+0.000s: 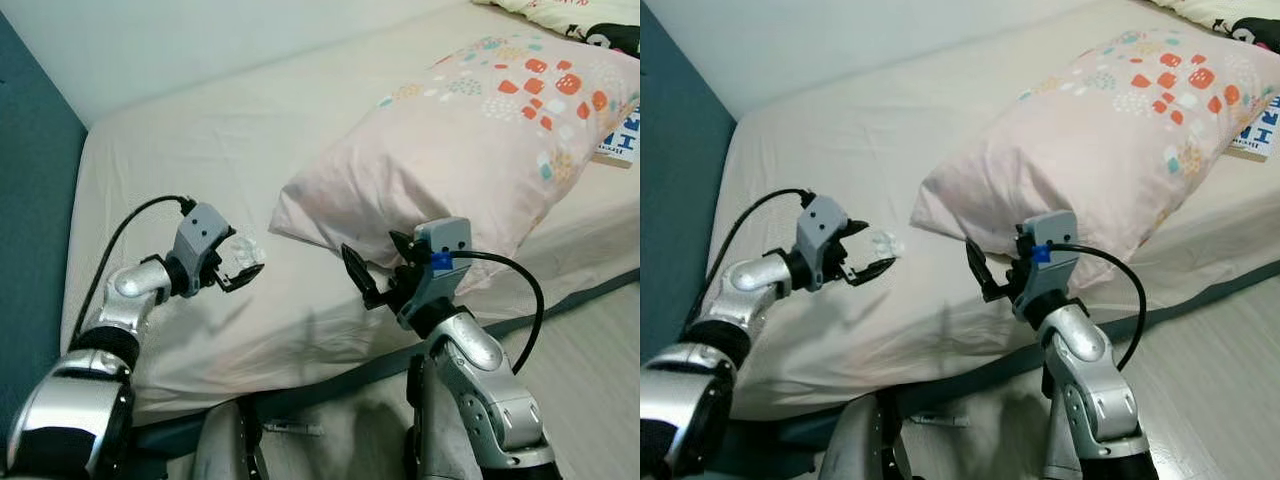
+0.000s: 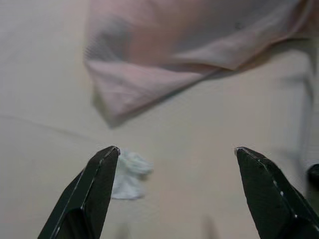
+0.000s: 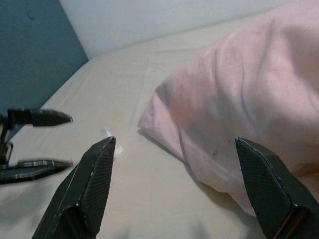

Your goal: Clean up the room

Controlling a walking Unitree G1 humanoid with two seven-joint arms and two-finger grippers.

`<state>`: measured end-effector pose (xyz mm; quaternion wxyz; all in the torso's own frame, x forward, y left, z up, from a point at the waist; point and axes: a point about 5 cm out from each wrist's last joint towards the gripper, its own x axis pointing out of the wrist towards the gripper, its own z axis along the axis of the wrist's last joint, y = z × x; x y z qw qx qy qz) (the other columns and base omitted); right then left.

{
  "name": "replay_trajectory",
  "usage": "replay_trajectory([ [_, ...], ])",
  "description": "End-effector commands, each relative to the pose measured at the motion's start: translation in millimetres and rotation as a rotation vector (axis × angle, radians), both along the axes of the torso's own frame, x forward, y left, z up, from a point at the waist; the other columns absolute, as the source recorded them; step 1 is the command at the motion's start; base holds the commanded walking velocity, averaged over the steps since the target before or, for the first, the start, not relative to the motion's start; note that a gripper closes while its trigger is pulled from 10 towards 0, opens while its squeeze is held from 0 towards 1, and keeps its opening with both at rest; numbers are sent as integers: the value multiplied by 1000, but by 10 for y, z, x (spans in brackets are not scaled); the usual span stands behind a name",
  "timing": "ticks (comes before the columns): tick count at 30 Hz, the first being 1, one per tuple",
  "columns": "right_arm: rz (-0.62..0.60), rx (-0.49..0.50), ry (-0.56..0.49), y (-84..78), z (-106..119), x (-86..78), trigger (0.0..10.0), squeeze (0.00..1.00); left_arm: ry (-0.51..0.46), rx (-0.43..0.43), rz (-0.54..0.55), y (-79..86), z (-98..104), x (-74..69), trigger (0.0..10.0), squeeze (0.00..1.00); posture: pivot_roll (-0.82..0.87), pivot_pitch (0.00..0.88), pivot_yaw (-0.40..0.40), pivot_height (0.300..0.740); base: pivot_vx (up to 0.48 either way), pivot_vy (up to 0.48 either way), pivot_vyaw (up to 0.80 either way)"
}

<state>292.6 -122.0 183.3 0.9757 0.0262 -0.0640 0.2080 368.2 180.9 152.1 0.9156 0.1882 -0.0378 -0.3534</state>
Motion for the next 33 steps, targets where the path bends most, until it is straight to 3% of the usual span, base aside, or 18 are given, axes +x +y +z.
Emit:
replay_trajectory([
  [1, -17, -8, 10, -4, -30, 27, 10000, 0, 32, -53, 24, 28, -118, -55, 10000, 0, -153, 150, 181, 435, 0, 0, 0],
  [7, -36, -11, 6, -44, -17, 61, 10000, 0, 35, -124, 32, -69, -199, -89, 10000, 0, -156, 142, 178, 435, 0, 0, 0],
  [12, -43, -8, -7, -61, 19, 92, 10000, 0, 23, -277, 126, -172, -218, -72, 10000, 0, -153, 142, 172, 435, 0, 0, 0],
  [16, -42, -12, -6, -62, 20, 104, 10000, 0, 36, -361, 127, -161, -229, -91, 10000, 0, -150, 137, 167, 435, 0, 0, 0],
  [27, -31, -17, -18, -54, 61, 163, 10000, 0, 35, -356, 42, -200, -239, -148, 10000, 0, -147, 133, 160, 435, 0, 0, 0],
  [30, -28, -17, -20, -53, 66, 165, 10000, 0, 42, -442, -16, -218, -172, -149, 10000, 0, -145, 135, 159, 435, 0, 0, 0],
  [31, -29, -18, -19, -54, 65, 166, 10000, 0, 45, -514, -48, -209, -111, -146, 10000, 0, -145, 136, 159, 435, 0, 0, 0],
  [32, -29, -18, -19, -54, 65, 166, 10000, 0, 45, -514, -48, -209, -111, -146, 10000, 0, -145, 136, 159, 435, 0, 0, 0],
  [33, -29, -18, -20, -55, 65, 167, 10000, 0, 49, -588, -86, -185, -45, -147, 10000, 0, -141, 136, 158, 435, 0, 0, 0],
])
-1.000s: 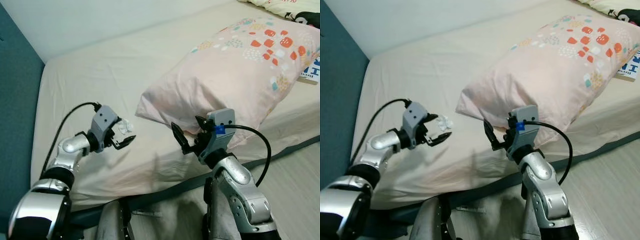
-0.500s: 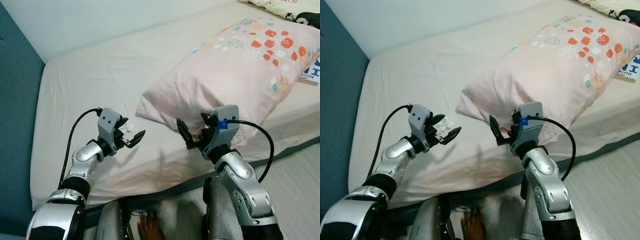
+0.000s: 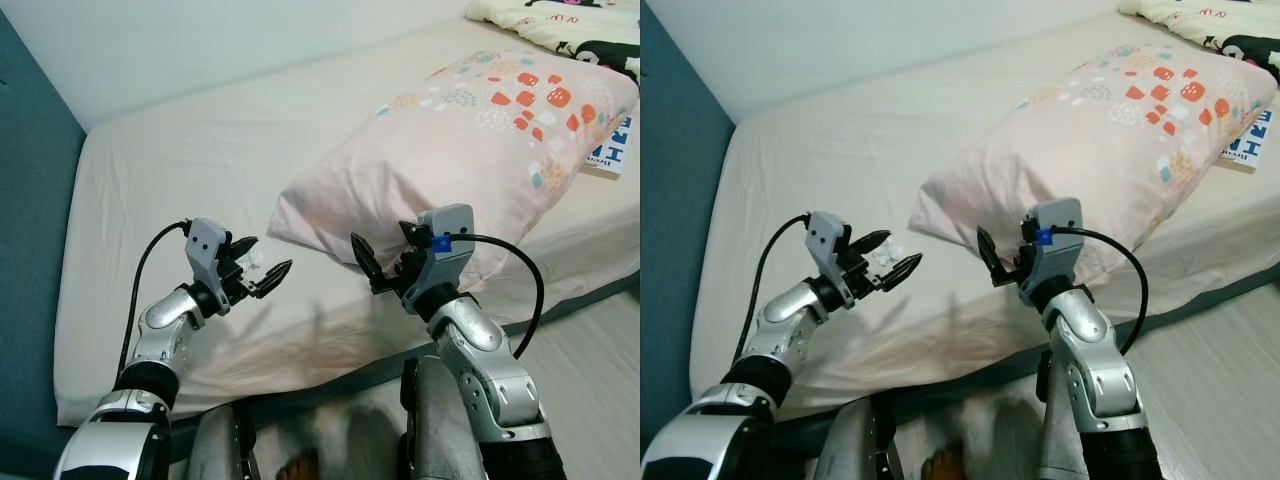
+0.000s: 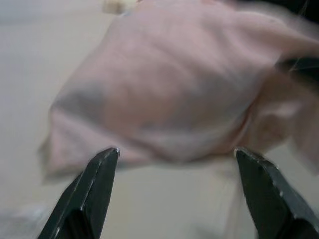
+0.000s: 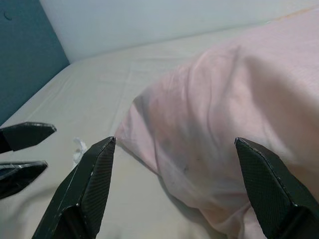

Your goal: Clean up the room

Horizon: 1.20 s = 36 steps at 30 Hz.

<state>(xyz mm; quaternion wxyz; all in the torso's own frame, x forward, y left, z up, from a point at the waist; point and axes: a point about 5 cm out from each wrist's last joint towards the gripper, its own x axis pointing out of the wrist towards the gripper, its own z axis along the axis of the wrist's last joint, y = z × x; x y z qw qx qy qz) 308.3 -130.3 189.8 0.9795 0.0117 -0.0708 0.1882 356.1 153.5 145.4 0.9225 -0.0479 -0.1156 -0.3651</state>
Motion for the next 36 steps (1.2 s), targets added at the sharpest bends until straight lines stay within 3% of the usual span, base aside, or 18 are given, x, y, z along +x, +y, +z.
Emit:
replay_trajectory([
  [1, 14, 5, -2, 28, 0, 10, 10000, 0, 17, -93, -25, 89, 21, -26, 10000, 0, -141, 136, 158, 435, 0, 0, 0],
  [4, 15, 5, -2, 31, -2, 13, 10000, 0, 9, -190, -89, 144, 111, -37, 10000, 0, -140, 135, 157, 435, 0, 0, 0],
  [10, 17, 7, -6, 45, 7, 23, 10000, 0, 4, -228, -196, 228, 211, -72, 10000, 0, -137, 137, 160, 435, 0, 0, 0],
  [13, 17, 8, -6, 45, 6, 23, 10000, 0, -1, -234, -200, 228, 227, -75, 10000, 0, -136, 137, 161, 435, 0, 0, 0],
  [19, 13, 12, -9, 45, 8, 20, 10000, 0, -17, -231, -72, 178, 256, -13, 10000, 0, -134, 142, 166, 435, 0, 0, 0],
  [21, 12, 13, -11, 44, 14, 19, 10000, 0, 10, -238, 19, 147, 219, 33, 10000, 0, -134, 146, 166, 435, 0, 0, 0],
  [31, 8, 7, -17, 20, 30, 7, 10000, 0, 72, -180, 22, -118, 22, -22, 10000, 0, -144, 146, 168, 435, 0, 0, 0],
  [34, 7, 8, -19, 17, 34, 5, 10000, 0, 77, -153, 60, -144, 10, -4, 10000, 0, -146, 147, 170, 435, 0, 0, 0],
  [36, 7, 8, -21, 18, 41, -2, 10000, 0, 85, -72, 147, -125, -27, 32, 10000, 0, -147, 152, 172, 435, 0, 0, 0],
])
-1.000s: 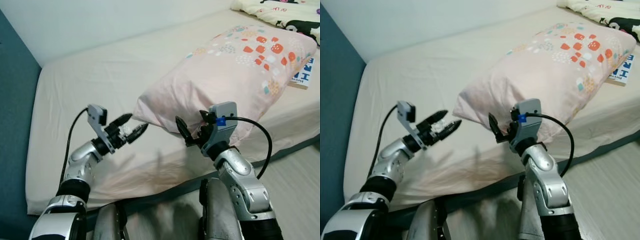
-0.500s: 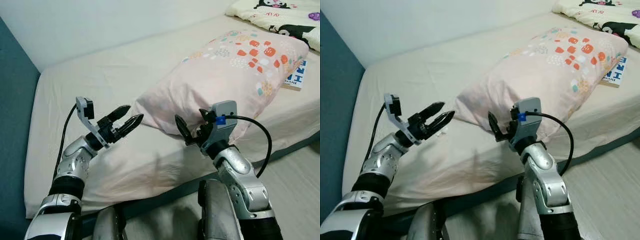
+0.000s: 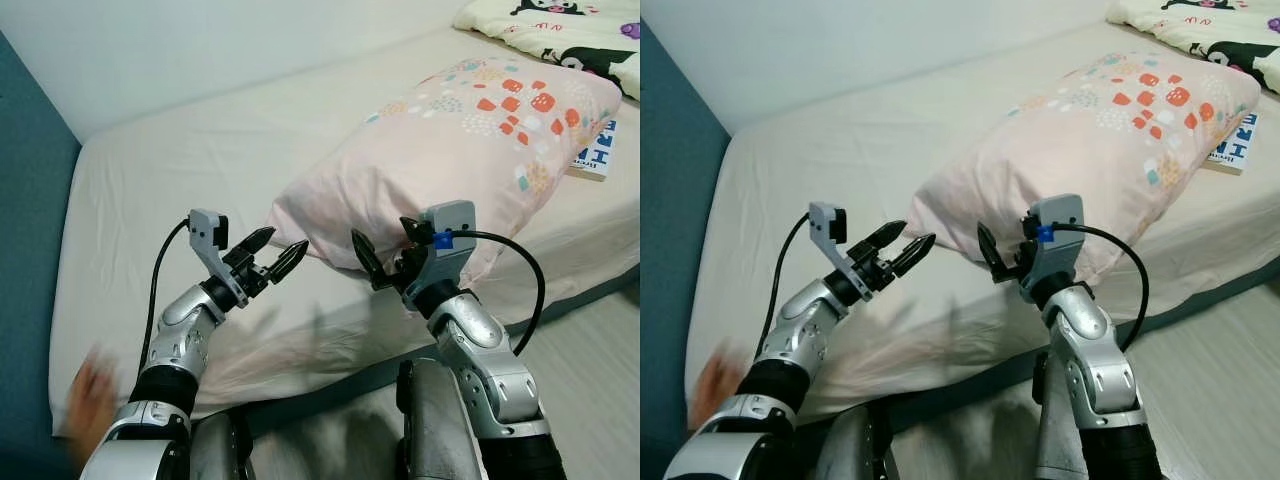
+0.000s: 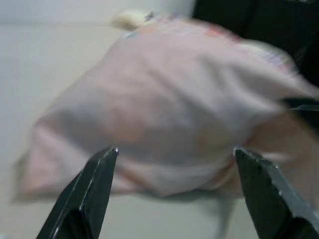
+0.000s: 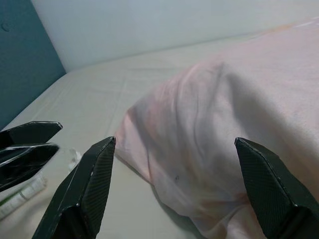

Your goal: Clean up the room

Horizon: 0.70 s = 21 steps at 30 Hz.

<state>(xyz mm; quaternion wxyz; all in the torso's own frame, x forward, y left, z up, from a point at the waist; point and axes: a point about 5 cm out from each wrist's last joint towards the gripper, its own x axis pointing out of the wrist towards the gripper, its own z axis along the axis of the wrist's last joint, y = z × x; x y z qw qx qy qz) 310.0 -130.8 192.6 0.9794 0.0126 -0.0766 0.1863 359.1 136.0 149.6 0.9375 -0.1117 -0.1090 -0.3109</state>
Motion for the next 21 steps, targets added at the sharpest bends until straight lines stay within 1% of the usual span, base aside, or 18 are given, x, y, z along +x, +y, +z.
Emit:
replay_trajectory([
  [1, 11, 4, -10, 24, 13, -19, 10000, 0, 23, 52, 49, 50, -68, 3, 10000, 0, -147, 152, 172, 435, 0, 0, 0],
  [2, 11, 3, -11, 24, 15, -22, 10000, 0, 24, 83, 74, 61, -77, 11, 10000, 0, -147, 152, 172, 435, 0, 0, 0],
  [3, 12, 5, -10, 25, 14, -28, 10000, 0, 27, 133, 126, 93, -84, 27, 10000, 0, -146, 156, 171, 435, 0, 0, 0],
  [4, 12, 5, -10, 25, 14, -28, 10000, 0, 27, 133, 126, 93, -84, 27, 10000, 0, -146, 156, 171, 435, 0, 0, 0],
  [5, 13, 5, -9, 25, 12, -36, 10000, 0, 19, 161, 171, 129, -73, 38, 10000, 0, -146, 162, 169, 435, 0, 0, 0],
  [7, 13, 7, -6, 24, 6, -47, 10000, 0, 28, 228, 295, 238, -65, 75, 10000, 0, -143, 167, 169, 435, 0, 0, 0],
  [8, 12, 8, -4, 24, 3, -51, 10000, 0, 46, 244, 341, 282, -77, 88, 10000, 0, -141, 169, 168, 435, 0, 0, 0],
  [9, 13, 10, -3, 26, 1, -57, 10000, 0, 74, 287, 381, 312, -116, 96, 10000, 0, -139, 178, 169, 435, 0, 0, 0],
  [10, 13, 10, -3, 26, 1, -57, 10000, 0, 74, 287, 381, 312, -116, 96, 10000, 0, -139, 178, 169, 435, 0, 0, 0],
  [11, 13, 10, -3, 29, 2, -65, 10000, 0, 91, 315, 404, 327, -145, 96, 10000, 0, -138, 182, 169, 435, 0, 0, 0],
  [13, 14, 13, 0, 44, -4, -84, 10000, 0, 159, 358, 490, 395, -241, 100, 10000, 0, -144, 192, 172, 435, 0, 0, 0],
  [16, 15, 14, 1, 50, -6, -94, 10000, 0, 179, 364, 522, 420, -271, 102, 10000, 0, -145, 193, 172, 435, 0, 0, 0],
  [17, 14, 16, 4, 53, -10, -106, 10000, 0, 208, 387, 542, 450, -307, 107, 10000, 0, -147, 204, 174, 435, 0, 0, 0],
  [18, 14, 16, 4, 53, -10, -106, 10000, 0, 208, 387, 542, 450, -307, 107, 10000, 0, -147, 204, 174, 435, 0, 0, 0],
  [19, 12, 17, 8, 54, -15, -121, 10000, 0, 224, 429, 565, 488, -338, 108, 10000, 0, -149, 213, 176, 435, 0, 0, 0],
  [20, 12, 17, 8, 54, -15, -121, 10000, 0, 224, 429, 565, 488, -338, 108, 10000, 0, -149, 213, 176, 435, 0, 0, 0],
  [21, 8, 17, 13, 48, -23, -133, 10000, 0, 264, 454, 579, 545, -394, 98, 10000, 0, -151, 224, 178, 435, 0, 0, 0],
])
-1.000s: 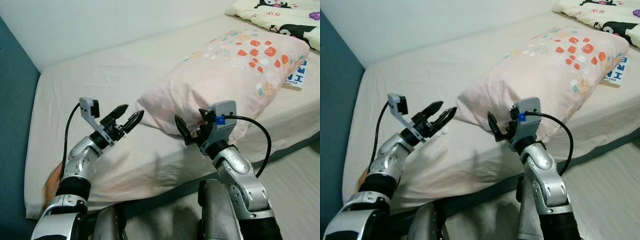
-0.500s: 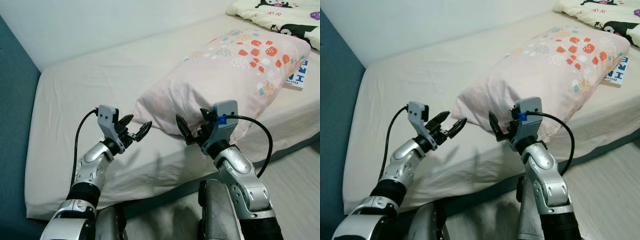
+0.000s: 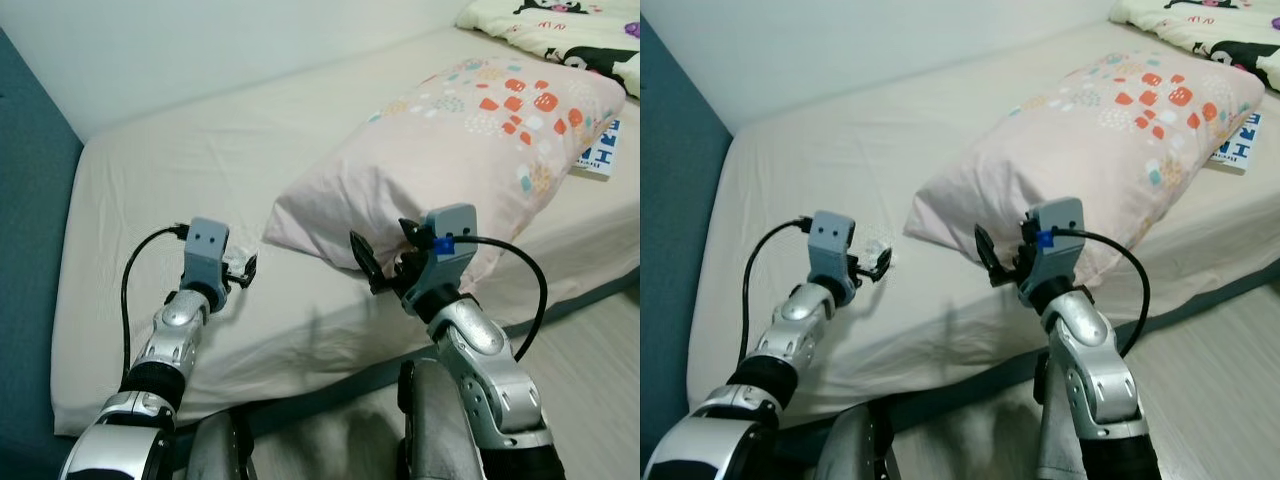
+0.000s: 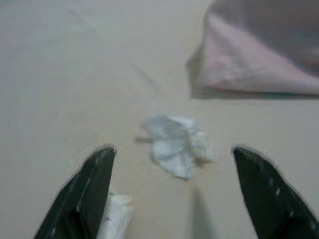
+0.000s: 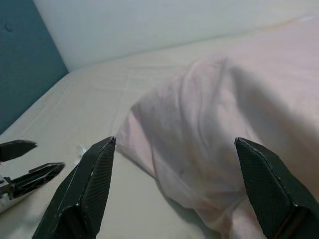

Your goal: Clean up the room

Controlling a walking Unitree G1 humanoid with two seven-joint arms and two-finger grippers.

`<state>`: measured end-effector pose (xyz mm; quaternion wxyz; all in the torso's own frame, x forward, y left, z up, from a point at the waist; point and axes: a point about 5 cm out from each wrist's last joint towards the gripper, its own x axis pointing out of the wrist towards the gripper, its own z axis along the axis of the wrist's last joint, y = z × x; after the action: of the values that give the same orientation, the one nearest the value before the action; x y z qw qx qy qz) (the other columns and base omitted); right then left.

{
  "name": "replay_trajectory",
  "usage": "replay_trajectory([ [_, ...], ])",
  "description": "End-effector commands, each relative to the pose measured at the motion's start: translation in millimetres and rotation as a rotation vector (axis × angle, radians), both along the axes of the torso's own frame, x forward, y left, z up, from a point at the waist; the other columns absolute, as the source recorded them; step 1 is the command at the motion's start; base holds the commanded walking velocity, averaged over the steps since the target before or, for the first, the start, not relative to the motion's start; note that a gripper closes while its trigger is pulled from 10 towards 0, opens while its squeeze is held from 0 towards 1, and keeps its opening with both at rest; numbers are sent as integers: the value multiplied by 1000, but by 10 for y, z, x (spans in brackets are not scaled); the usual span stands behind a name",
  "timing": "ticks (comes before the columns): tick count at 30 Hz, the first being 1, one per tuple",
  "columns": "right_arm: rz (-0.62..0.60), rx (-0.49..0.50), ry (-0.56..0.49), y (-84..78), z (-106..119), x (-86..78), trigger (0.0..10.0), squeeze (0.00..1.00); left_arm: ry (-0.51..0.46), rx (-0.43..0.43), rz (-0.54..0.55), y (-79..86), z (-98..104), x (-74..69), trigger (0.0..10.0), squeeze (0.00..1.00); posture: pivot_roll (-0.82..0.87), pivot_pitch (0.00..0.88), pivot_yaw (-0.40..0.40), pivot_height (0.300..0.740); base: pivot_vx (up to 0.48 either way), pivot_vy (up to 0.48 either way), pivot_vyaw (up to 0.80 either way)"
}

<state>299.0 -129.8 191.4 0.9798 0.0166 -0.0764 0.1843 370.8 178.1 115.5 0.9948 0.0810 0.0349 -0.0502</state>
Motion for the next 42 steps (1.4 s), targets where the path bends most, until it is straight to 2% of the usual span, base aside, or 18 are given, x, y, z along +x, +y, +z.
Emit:
replay_trajectory([
  [1, 8, 8, 15, 31, -20, -39, 10000, 0, 82, 27, 61, 183, -116, -38, 10000, 0, -155, 231, 178, 435, 0, 0, 0],
  [2, 5, 8, 18, 26, -25, -51, 10000, 0, 109, 5, 85, 231, -160, -56, 10000, 0, -158, 235, 179, 435, 0, 0, 0],
  [5, 5, 8, 18, 26, -25, -51, 10000, 0, 109, 5, 85, 231, -160, -56, 10000, 0, -158, 235, 179, 435, 0, 0, 0],
  [8, -1, 10, 20, 17, -21, -80, 10000, 0, 133, -21, 136, 316, -200, -78, 10000, 0, -166, 248, 183, 435, 0, 0, 0],
  [13, -18, 12, 22, 0, 1, -139, 10000, 0, 217, 30, 165, 319, -296, -95, 10000, 0, -182, 279, 192, 435, 0, 0, 0],
  [19, -27, 15, 24, -13, 11, -189, 10000, 0, 257, 66, 213, 366, -358, -126, 10000, 0, -203, 296, 191, 435, 0, 0, 0],
  [23, -34, 24, 3, -37, 118, -212, 10000, 0, 283, 82, 244, 405, -382, -139, 10000, 0, -225, 306, 189, 435, 0, 0, 0],
  [24, -35, 28, -8, -45, 157, -212, 10000, 0, 288, 93, 246, 411, -394, -147, 9137, 0, -226, 307, 189, 435, 0, 0, 0],
  [25, -35, 28, -8, -45, 157, -212, 10000, 0, 288, 93, 246, 411, -394, -147, 9137, 0, -226, 307, 189, 435, 0, 0, 0],
  [26, -34, 36, -28, -52, 229, -217, 10000, 0, 297, 100, 247, 419, -416, -161, 0, 0, -229, 307, 189, 435, 0, 0, 0],
  [33, -19, 51, -82, -44, 407, -215, 10000, 0, 309, 93, 258, 436, -449, -185, 0, 0, -240, 281, 183, 435, 0, 0, 0],
  [35, -10, 60, -113, -43, 517, -201, 10000, 0, 311, 85, 265, 457, -460, -197, 0, 0, -240, 272, 180, 435, 0, 0, 0],
  [39, -7, 62, -127, -44, 578, -184, 10000, 0, 323, 80, 267, 475, -484, -217, 0, 0, -242, 256, 174, 435, 0, 0, 0],
  [41, 10, 53, -157, -30, 700, -135, 10000, 0, 335, 20, 290, 528, -518, -252, 0, 0, -239, 229, 163, 435, 0, 0, 0],
  [42, 10, 53, -157, -30, 700, -135, 10000, 0, 335, 20, 290, 528, -518, -252, 0, 0, -239, 229, 163, 435, 0, 0, 0],
])
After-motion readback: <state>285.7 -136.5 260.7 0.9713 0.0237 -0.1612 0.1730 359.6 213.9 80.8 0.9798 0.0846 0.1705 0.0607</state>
